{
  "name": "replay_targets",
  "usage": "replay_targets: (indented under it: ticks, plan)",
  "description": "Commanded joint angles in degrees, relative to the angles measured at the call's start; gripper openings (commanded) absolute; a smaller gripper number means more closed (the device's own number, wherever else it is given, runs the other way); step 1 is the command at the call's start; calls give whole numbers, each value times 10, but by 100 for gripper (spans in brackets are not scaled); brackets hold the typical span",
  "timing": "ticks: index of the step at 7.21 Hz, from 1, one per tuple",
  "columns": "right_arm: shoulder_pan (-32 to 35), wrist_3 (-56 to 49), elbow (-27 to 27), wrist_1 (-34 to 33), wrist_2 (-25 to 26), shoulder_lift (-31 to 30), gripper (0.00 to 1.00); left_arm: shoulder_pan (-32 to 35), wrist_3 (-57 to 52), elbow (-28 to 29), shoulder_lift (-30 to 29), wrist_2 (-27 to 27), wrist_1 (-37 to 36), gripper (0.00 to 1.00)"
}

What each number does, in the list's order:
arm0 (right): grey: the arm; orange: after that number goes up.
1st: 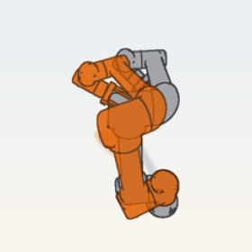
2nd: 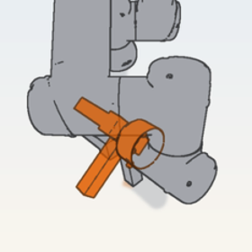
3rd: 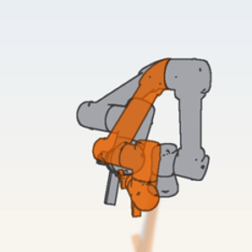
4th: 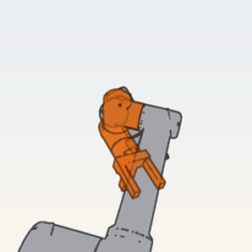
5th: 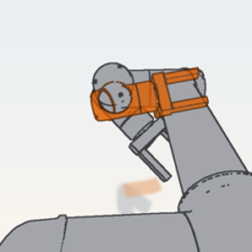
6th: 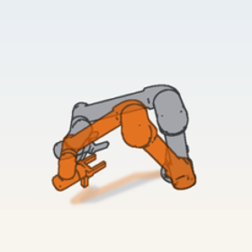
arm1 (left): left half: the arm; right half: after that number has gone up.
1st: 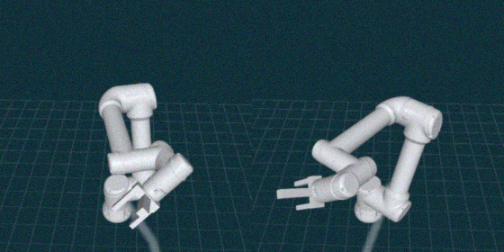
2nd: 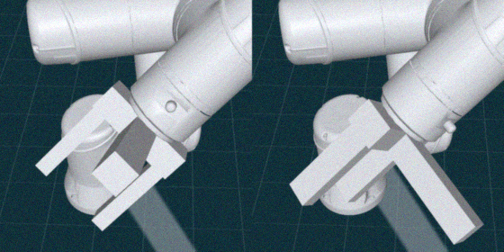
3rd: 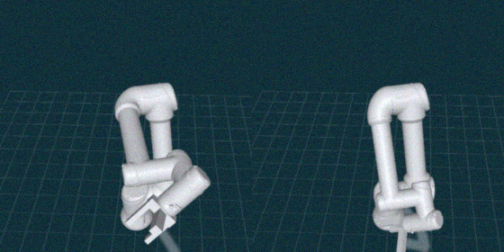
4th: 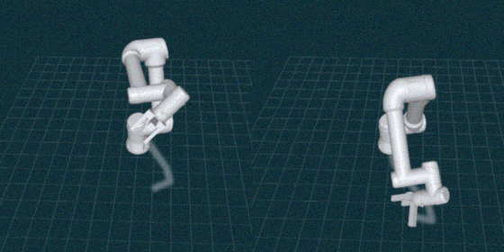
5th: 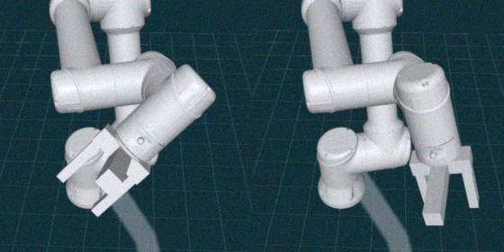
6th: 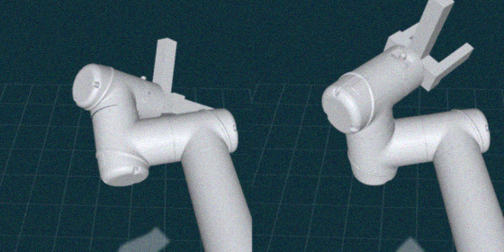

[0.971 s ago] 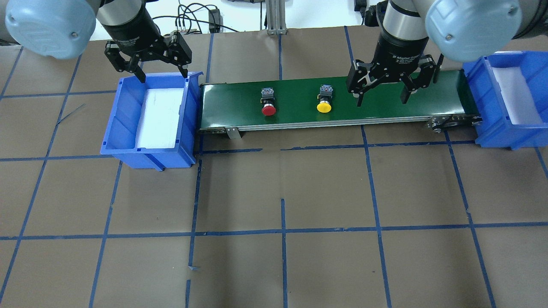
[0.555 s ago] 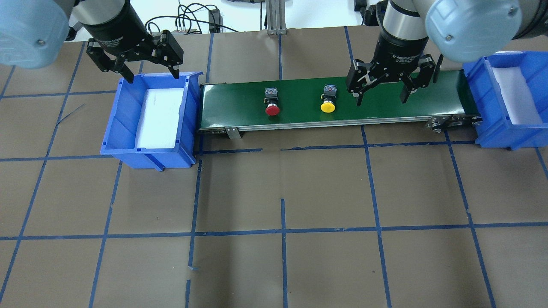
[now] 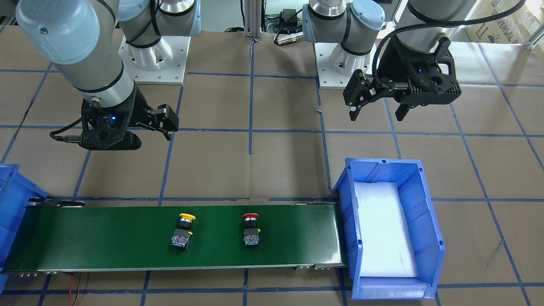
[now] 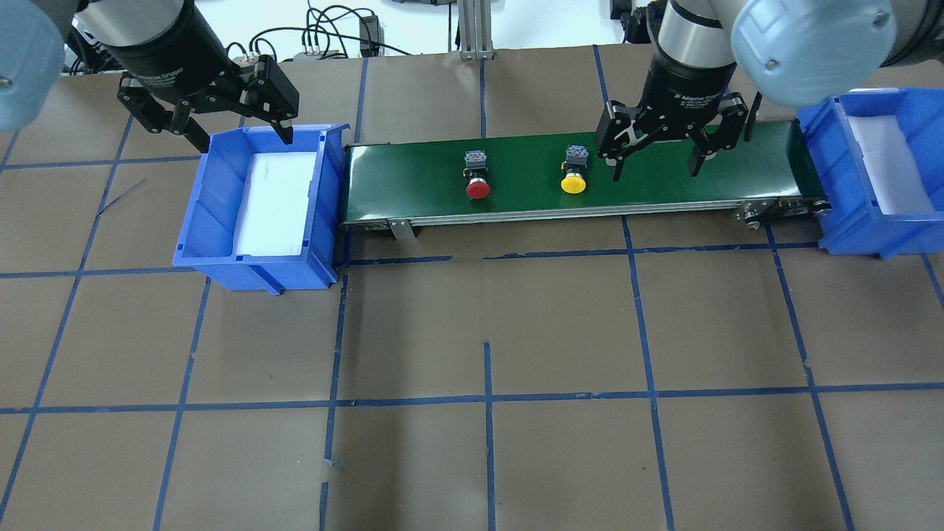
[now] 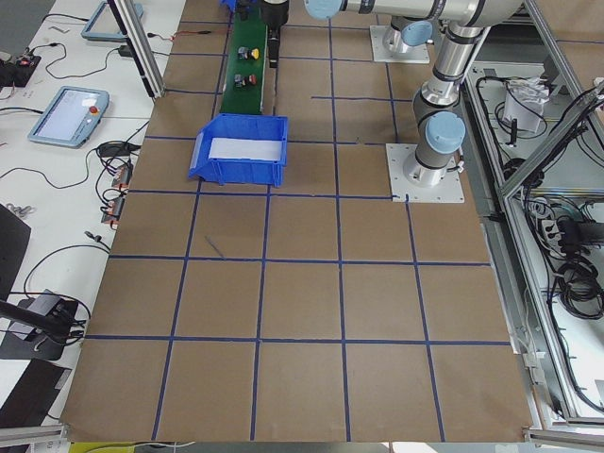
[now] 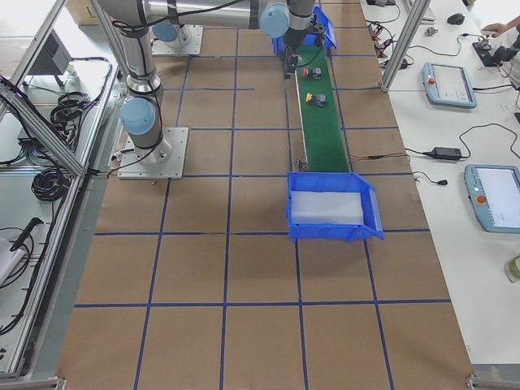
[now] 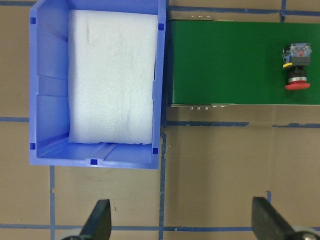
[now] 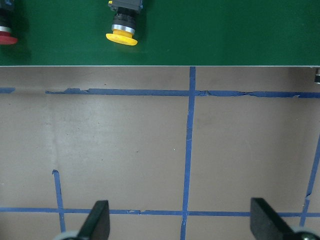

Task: Transport two buttons from left to right
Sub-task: 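Lower the right gripper onto the yellow button on the belt and grasp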

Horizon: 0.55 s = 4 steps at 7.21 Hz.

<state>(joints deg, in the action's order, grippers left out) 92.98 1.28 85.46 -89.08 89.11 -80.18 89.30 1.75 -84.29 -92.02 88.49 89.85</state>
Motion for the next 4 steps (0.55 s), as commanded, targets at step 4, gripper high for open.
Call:
replay_targets:
  ticks: [4]
  plan:
    - [-10,1,-96,-151,0,154,100,20,7,0,-20,-2,4,100]
